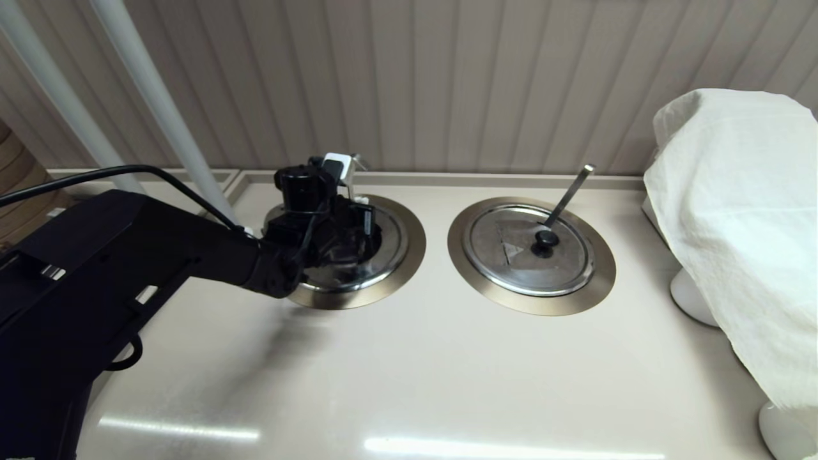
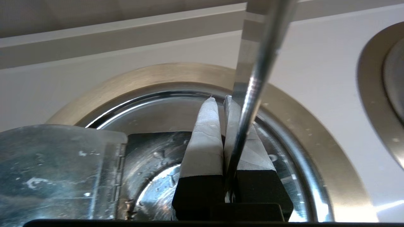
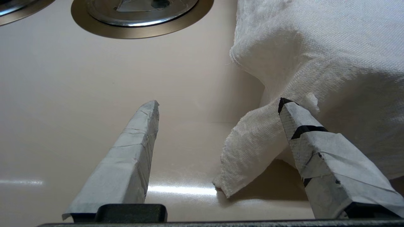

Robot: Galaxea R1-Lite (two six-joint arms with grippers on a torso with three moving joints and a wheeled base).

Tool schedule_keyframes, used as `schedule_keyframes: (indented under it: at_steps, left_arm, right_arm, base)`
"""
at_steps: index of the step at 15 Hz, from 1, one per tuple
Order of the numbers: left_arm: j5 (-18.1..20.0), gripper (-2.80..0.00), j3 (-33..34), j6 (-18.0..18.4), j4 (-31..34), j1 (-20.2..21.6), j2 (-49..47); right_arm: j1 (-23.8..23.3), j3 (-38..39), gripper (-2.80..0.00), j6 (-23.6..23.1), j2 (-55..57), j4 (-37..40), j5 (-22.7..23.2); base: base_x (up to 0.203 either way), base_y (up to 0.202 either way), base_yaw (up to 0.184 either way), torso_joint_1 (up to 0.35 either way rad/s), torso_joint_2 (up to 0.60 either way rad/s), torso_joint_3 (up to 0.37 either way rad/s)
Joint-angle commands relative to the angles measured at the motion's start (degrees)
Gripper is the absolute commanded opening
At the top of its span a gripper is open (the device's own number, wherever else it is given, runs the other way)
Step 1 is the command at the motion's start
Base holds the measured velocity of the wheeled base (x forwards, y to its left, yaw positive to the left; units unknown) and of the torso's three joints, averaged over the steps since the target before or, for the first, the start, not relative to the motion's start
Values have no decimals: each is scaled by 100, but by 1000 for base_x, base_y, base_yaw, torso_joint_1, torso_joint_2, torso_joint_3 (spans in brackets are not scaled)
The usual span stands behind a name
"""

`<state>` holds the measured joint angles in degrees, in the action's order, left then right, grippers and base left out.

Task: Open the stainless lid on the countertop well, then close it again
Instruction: Stir with a spoon

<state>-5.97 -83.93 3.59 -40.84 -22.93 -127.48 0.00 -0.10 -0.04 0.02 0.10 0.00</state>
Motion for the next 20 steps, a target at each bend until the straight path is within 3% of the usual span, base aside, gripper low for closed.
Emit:
schedule_keyframes:
  at_steps: [1, 3, 8, 16, 20]
  left_arm:
    - [5, -280, -103, -70, -21, -49, 55]
    - [-86, -280, -414, -83, -23, -38, -161]
    - [-797, -280, -1345, -79, 20, -35, -799]
    - [-839, -280, -1393, -69, 67, -45, -828]
    - [-1117, -280, -1683, -69, 23, -63, -906]
  right_arm:
    - [0, 1, 0, 4, -2, -1, 0]
    - [0, 1, 0, -1, -2, -1, 0]
    - [0, 1, 0, -5, -2, -10, 0]
    - [0, 1, 0, -5, -2, -1, 0]
    - [0, 1, 0, 4, -2, -1, 0]
  base:
    - [0, 0, 0, 0, 0, 0]
    - [0, 0, 0, 0, 0, 0]
    - [0, 0, 0, 0, 0, 0]
    - [0, 0, 0, 0, 0, 0]
    - [0, 0, 0, 0, 0, 0]
